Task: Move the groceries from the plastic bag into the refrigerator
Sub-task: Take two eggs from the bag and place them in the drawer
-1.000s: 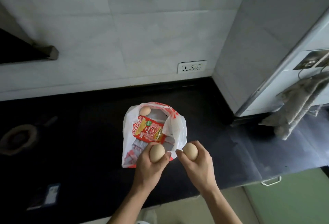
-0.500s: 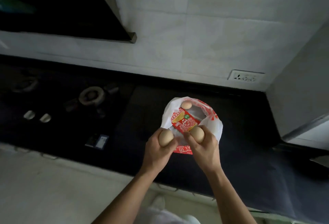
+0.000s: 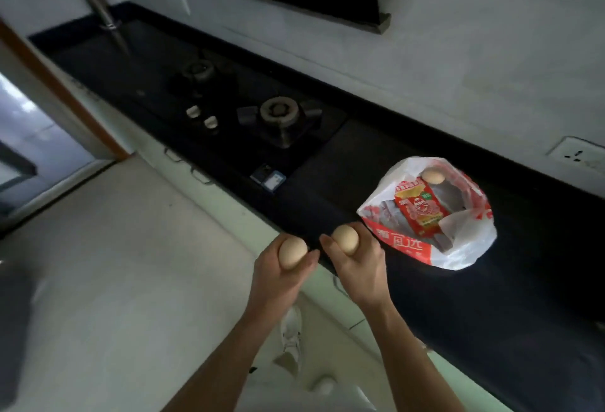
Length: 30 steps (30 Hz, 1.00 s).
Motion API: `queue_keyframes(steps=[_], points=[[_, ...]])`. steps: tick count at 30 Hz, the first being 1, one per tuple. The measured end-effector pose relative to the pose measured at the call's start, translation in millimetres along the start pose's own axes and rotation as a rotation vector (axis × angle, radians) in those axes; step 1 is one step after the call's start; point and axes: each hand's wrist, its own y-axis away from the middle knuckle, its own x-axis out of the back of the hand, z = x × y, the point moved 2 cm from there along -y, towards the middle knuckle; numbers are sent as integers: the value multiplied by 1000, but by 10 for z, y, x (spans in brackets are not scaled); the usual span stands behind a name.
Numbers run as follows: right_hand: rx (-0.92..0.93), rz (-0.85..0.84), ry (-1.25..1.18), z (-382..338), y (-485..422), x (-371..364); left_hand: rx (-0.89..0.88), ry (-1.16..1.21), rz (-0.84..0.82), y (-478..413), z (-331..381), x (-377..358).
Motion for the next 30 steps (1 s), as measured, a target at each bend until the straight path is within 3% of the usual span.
queue_keyframes(steps=[12,19,30], points=[[116,-472,-2,-660,587,-1309,135,-57,504,841,-424,1402],[227,-647,18,-969,1013,-2025,182,-54,669,1170,-637,2037],[324,-775,97,-1411,1530,-3357,240,-2,841,1362,-1083,3351]])
